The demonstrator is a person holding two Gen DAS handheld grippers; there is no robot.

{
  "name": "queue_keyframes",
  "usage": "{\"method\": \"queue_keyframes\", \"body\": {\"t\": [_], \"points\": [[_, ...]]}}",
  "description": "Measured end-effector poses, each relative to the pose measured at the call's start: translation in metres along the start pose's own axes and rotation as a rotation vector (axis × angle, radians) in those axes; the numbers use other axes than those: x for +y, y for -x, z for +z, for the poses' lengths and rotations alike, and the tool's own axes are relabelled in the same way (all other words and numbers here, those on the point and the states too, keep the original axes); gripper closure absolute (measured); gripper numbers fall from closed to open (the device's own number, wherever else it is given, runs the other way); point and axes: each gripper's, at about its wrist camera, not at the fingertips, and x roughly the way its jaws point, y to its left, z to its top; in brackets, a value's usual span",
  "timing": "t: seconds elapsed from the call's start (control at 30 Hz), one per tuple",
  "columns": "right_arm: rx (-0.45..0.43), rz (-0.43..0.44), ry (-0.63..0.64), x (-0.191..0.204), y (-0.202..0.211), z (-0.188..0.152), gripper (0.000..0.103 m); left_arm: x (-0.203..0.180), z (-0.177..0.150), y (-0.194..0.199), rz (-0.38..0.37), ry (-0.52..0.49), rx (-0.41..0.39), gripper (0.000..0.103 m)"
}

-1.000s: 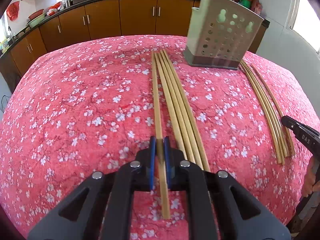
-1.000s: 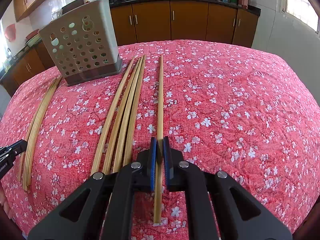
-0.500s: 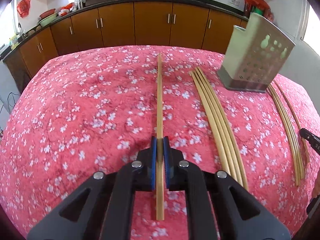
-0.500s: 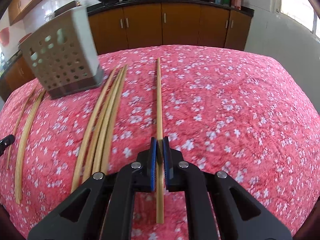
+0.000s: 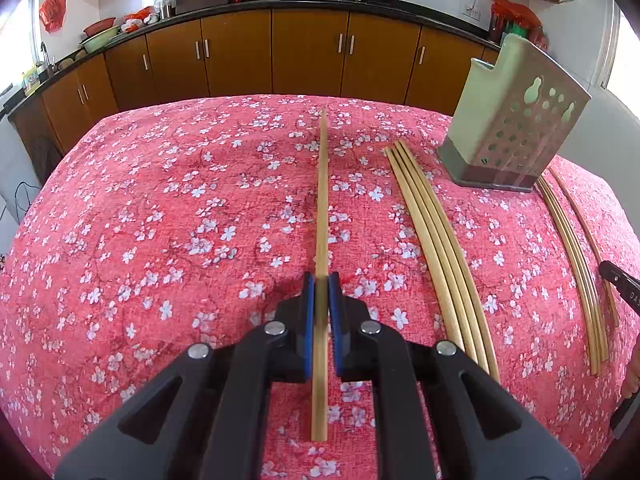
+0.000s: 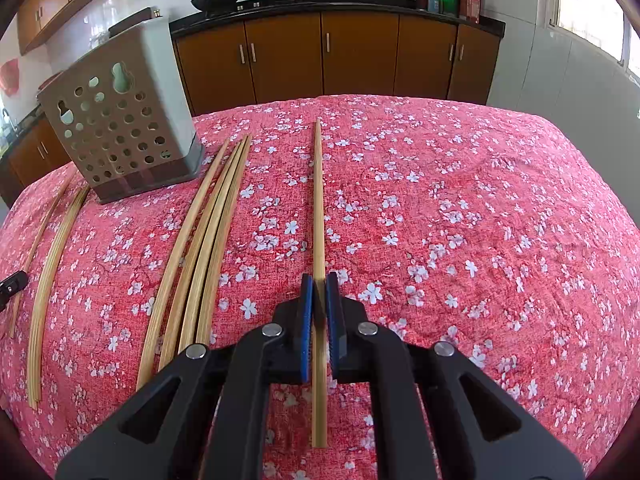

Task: Organize utensils
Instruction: 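Lift both chopsticks upright and carry them over the perforated utensil holder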

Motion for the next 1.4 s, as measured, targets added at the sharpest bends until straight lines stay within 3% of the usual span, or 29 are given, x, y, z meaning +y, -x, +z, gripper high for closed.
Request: {"method": "queue_keyframes", "body": {"t": [0.17,0.53,0.73,0.93,1.2,1.4], "points": [[0.002,-0.025,0.041,0.006,0.005,-0.007,0.095,0.000,-0.006,0.005,0.025,-0.019,0.004,0.092],[-0.027,0.014,0.015,-0.003,0.021,-0.012,0.096,0.001,-0.012,0.018,0.025,-0.044,-0.004,0.095],[-0.213,0.014,0.003,-0.009,0.074,0.017,0.096,0.009,0.017,0.071,0.008,-0.010,-0.149,0.095],[-0.322,0.014,0.010,-0.009,0.102,0.036,0.096,0.005,0.049,0.116,-0.001,-0.007,-0.287,0.095],[-0.401,0.034,-0.001,-0.011,0.118,0.066,0.096,-0.002,0.078,0.133,0.019,-0.011,-0.348,0.095],[-0.537,0.137,-0.031,-0.006,0.168,0.113,0.096,-0.009,0.120,0.177,-0.060,0.016,-0.449,0.095]]}}
